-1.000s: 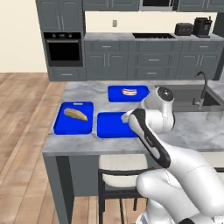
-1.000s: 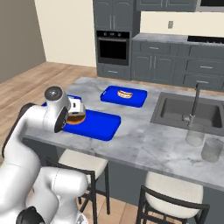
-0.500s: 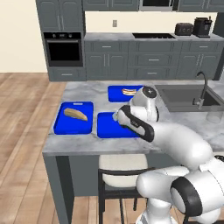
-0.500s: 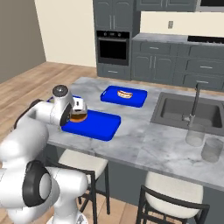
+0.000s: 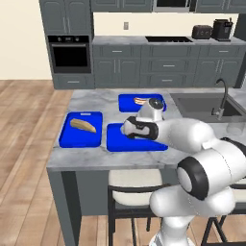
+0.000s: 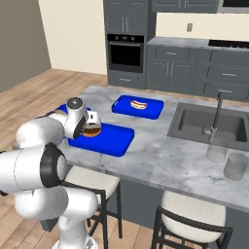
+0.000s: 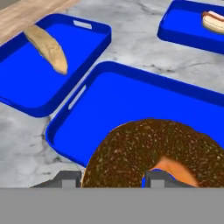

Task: Take the cake and donut from the fridge and place them on the empty tray on the dining counter.

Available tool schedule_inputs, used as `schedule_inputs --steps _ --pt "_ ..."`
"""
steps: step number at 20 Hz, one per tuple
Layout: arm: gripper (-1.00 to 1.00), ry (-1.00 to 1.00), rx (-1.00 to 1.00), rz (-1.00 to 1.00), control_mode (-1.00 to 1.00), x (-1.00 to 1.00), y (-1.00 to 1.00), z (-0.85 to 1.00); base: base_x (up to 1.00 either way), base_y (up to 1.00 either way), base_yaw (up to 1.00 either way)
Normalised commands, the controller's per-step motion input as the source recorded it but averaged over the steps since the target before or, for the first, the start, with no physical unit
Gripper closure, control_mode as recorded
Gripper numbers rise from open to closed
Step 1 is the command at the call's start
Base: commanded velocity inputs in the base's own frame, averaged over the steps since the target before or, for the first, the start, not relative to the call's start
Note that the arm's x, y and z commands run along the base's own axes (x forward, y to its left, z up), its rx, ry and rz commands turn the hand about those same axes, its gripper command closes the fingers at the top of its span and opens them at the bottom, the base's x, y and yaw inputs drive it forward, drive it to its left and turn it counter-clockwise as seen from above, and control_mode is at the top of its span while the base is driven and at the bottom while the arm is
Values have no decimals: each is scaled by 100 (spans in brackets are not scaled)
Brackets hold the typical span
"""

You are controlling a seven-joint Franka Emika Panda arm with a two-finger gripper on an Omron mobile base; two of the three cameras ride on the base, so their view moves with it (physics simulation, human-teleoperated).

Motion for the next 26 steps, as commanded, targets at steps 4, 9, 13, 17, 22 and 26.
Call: schedule_inputs --steps 4,9,13,17,22,26 --pt "100 0 -3 0 -100 39 6 -33 0 0 0" --pt "100 1 -2 0 -100 40 10 -30 0 0 0" --pt "100 1 -2 0 -100 39 7 -29 0 0 0" --pt "100 1 -1 0 -100 37 6 -26 0 0 0" --pt "100 0 -1 0 -100 42 6 -20 0 0 0" --pt "-100 3 0 0 -100 40 11 -15 0 0 0"
